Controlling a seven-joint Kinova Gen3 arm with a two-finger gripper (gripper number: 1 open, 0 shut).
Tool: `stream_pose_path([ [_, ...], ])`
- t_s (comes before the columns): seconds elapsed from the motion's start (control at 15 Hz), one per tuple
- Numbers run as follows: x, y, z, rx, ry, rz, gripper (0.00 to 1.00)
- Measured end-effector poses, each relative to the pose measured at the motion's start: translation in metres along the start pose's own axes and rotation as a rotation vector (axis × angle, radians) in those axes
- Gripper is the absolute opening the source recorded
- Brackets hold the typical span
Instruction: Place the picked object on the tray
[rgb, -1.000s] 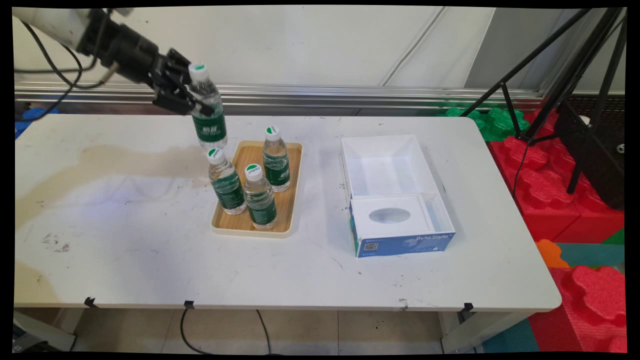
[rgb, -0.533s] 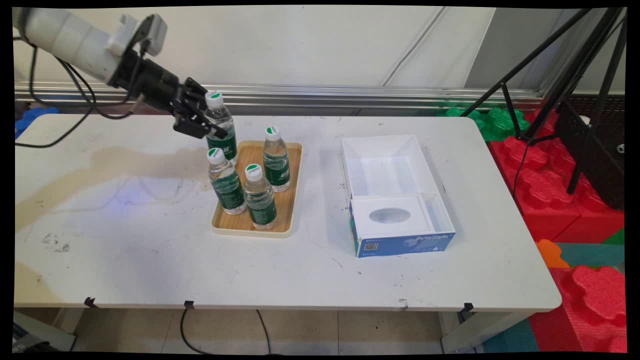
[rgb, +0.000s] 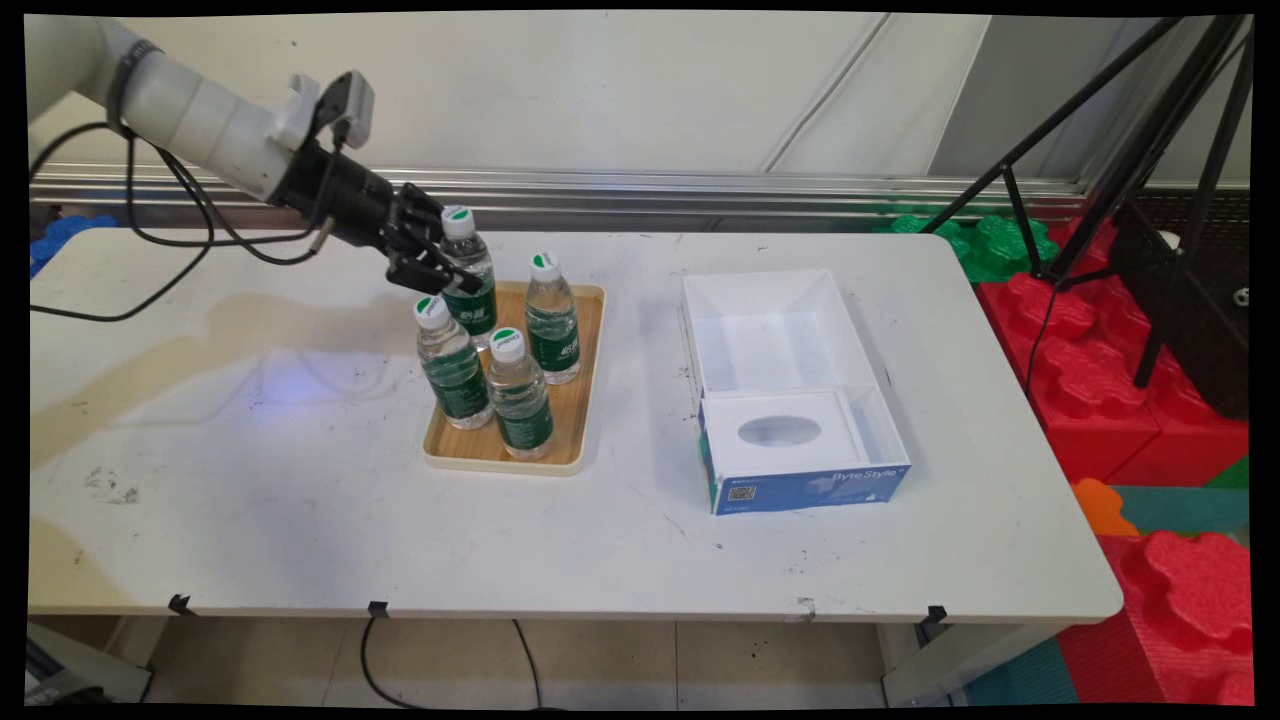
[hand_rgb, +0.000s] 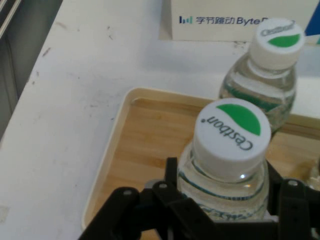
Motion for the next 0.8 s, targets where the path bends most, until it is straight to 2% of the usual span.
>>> stream_pose_path([
  [0.53, -0.011, -0.009, 0.033, 0.009, 0.015, -0.026, 0.00],
  [0.6, -0.011, -0.010, 0.035, 0.010, 0.018, -0.027, 1.00],
  [0.8, -0.013, -0.013, 0.040, 0.013, 0.029, -0.032, 1.00],
])
